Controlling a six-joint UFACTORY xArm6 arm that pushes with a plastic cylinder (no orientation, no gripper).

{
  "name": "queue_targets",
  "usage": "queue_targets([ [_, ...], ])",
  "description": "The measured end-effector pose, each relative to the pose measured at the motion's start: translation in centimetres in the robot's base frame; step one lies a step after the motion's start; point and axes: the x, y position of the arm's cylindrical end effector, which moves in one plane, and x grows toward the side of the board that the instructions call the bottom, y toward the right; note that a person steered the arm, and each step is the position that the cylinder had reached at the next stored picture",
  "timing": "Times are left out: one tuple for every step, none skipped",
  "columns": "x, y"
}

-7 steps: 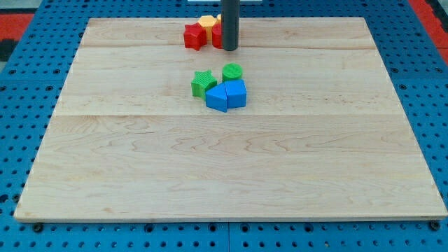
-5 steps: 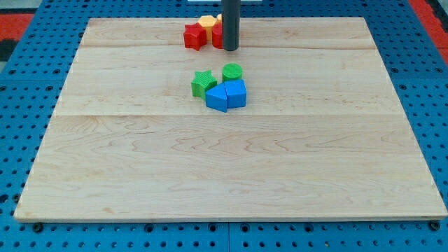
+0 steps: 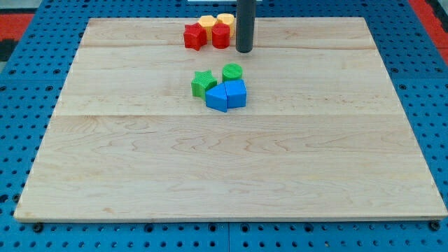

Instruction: Keep arm parallel right to green circle

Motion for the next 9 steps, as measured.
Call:
queue_targets([
  [-0.2, 1.9],
  [-0.3, 2.8],
  [-0.3, 4.3],
  [-0.3, 5.6],
  [-0.3, 7.2],
  [-0.2, 8.3],
  [2.4, 8.0],
  [6.2, 8.0],
  [9.0, 7.7],
])
